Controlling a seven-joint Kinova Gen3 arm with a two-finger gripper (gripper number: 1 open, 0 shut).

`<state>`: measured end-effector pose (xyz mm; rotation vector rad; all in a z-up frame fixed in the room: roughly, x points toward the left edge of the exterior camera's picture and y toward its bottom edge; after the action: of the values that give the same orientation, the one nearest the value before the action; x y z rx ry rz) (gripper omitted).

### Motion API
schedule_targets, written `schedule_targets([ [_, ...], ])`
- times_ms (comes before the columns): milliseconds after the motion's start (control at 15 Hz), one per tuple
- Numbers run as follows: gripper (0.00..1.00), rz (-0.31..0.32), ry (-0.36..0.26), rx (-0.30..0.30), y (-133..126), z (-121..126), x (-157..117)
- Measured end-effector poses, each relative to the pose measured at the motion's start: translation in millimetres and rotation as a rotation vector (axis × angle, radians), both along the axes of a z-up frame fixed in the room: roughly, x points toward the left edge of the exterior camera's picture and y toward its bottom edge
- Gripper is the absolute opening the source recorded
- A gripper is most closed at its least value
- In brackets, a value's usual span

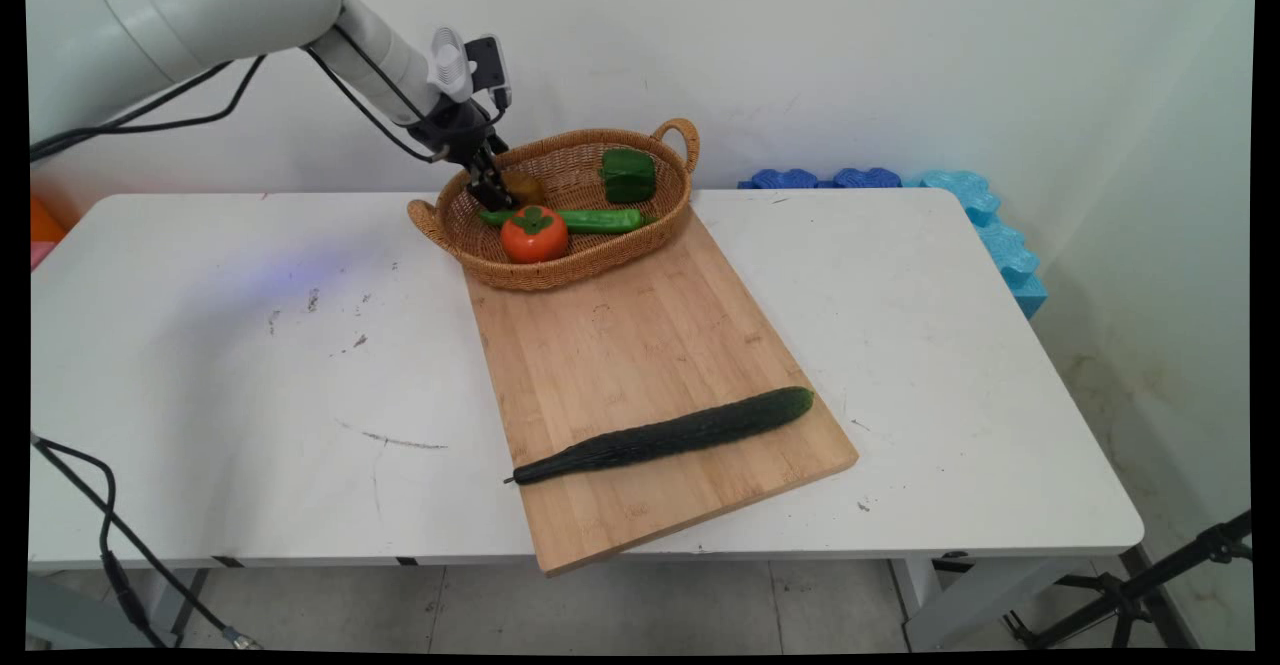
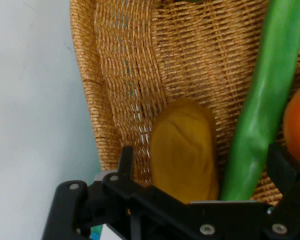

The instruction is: Pick up the potato from the vegetable basket

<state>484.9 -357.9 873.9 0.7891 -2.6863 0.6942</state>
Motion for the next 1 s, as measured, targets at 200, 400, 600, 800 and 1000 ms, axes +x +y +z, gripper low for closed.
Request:
schedule_targets([
  [200,1.00,-0.005,-0.012,-0.002,-5.3,-4.1,-1.5],
  [400,1.00,-0.008,-0.023,-0.003,-10.0,-7.6,-2.5],
  [600,1.00,-0.008,-0.031,-0.002,-14.3,-11.3,-3.6],
  [800,1.00,-0.007,-0.036,0.001,-16.9,-14.2,-4.3],
  [1000,1.00,-0.005,-0.041,0.004,-19.7,-17.7,-5.3],
])
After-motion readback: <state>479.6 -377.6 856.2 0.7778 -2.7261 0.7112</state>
